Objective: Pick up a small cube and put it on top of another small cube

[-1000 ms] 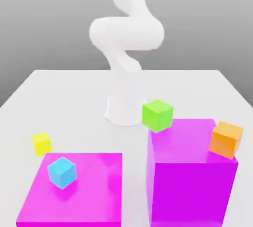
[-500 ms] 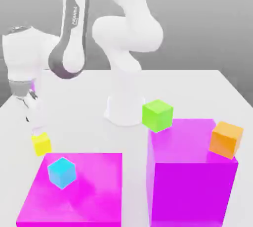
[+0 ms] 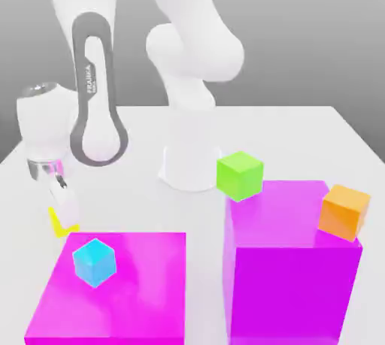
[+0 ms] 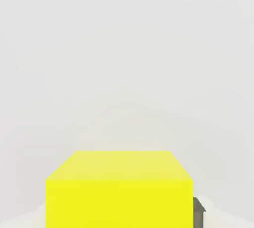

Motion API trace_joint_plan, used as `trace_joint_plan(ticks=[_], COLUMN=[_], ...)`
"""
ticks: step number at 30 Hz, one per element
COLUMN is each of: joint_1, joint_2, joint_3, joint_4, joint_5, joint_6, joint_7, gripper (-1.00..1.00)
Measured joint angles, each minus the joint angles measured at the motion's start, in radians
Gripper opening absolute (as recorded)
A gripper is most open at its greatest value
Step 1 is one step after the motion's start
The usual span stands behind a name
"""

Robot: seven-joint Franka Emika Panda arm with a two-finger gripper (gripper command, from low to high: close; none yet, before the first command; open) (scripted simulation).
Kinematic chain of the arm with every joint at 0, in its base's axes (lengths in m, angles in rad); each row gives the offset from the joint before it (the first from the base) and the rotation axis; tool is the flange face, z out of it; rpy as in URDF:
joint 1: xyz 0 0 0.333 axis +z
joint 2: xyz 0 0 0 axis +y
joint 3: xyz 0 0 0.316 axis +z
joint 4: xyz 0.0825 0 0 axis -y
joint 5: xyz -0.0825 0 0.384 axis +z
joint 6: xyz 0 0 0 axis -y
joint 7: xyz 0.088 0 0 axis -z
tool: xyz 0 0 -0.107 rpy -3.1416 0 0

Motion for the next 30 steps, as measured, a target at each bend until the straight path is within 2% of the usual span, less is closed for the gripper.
trace_joint_plan(ticks=[4, 7, 11, 14, 18, 30], joint_1=[0.078, 0.132, 0.136, 0.101, 0.332, 0.800], joint_2=[-0.070, -0.147, -0.251, -0.294, -0.320, -0.388], joint_3=[-0.098, -0.184, -0.228, -0.170, -0.051, 0.209], joint_4=[-0.014, -0.032, -0.056, -0.010, 0.120, 0.540], joint_5=[-0.081, -0.202, -0.351, -0.382, -0.372, -0.345], joint_6=[-0.054, -0.112, -0.190, -0.279, -0.435, -0.920], joint_7=[0.059, 0.148, 0.259, 0.280, 0.268, 0.231], gripper=[-1.00, -1.00, -1.00, -1.00, -1.00, -1.00])
